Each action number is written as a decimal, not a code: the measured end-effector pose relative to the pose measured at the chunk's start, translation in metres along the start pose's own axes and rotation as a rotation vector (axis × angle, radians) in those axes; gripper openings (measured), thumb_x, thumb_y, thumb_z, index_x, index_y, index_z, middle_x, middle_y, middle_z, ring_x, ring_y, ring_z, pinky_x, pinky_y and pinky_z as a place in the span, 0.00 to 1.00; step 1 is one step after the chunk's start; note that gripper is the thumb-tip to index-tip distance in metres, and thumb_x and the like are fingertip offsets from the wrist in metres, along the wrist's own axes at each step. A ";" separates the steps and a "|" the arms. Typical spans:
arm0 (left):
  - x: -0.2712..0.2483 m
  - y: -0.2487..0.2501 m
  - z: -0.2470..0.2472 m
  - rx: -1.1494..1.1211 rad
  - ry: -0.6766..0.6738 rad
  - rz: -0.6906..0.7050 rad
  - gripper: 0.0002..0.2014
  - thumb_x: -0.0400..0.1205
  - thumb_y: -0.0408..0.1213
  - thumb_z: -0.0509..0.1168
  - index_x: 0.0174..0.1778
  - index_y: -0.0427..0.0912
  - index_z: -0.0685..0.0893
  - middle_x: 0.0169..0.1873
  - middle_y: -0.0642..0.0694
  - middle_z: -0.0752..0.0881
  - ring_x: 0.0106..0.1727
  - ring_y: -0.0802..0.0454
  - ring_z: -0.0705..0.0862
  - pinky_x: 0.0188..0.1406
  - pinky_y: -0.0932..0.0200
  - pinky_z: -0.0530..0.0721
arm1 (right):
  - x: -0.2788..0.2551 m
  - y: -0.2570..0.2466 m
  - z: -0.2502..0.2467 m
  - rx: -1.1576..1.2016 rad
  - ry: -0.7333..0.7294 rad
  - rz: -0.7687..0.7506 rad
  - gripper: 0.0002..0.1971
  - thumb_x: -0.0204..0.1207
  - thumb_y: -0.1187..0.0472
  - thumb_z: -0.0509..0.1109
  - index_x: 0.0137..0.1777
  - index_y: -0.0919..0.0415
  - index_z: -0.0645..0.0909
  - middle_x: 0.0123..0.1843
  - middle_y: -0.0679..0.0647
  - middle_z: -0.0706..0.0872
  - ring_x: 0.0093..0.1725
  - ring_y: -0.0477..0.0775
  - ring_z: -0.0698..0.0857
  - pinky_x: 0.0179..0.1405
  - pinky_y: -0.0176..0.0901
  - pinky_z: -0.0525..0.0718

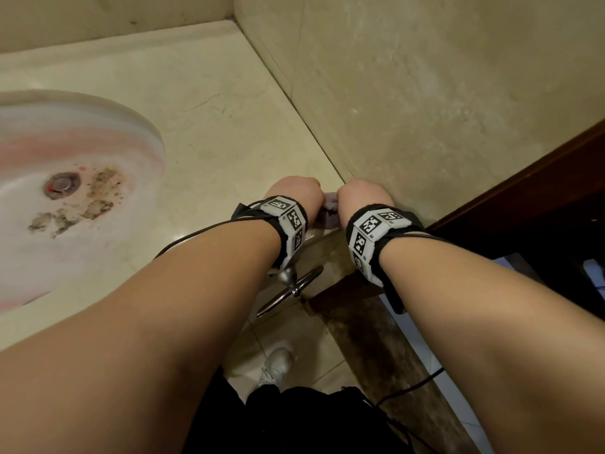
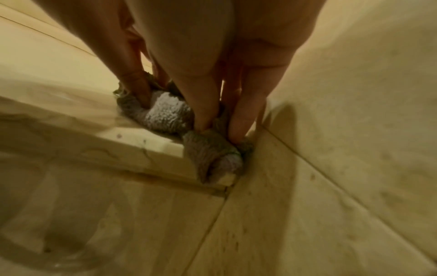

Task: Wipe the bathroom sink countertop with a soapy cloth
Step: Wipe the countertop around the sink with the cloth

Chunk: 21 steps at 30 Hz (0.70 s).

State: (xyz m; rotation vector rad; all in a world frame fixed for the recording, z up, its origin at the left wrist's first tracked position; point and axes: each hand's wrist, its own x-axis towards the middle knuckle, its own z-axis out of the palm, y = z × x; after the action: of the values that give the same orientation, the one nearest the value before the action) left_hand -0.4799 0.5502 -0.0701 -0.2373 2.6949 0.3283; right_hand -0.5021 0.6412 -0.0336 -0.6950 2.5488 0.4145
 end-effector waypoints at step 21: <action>0.051 -0.050 -0.024 0.104 -0.017 -0.116 0.18 0.76 0.36 0.68 0.62 0.37 0.82 0.61 0.38 0.83 0.62 0.38 0.83 0.54 0.55 0.79 | 0.053 -0.024 -0.036 0.165 -0.024 0.041 0.18 0.81 0.70 0.57 0.69 0.73 0.76 0.70 0.66 0.78 0.69 0.65 0.79 0.65 0.50 0.77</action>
State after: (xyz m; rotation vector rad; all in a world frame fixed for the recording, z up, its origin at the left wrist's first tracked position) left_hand -0.5246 0.4905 -0.0800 -0.3567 2.6588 0.1550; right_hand -0.5424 0.5854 -0.0335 -0.5745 2.5428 0.2206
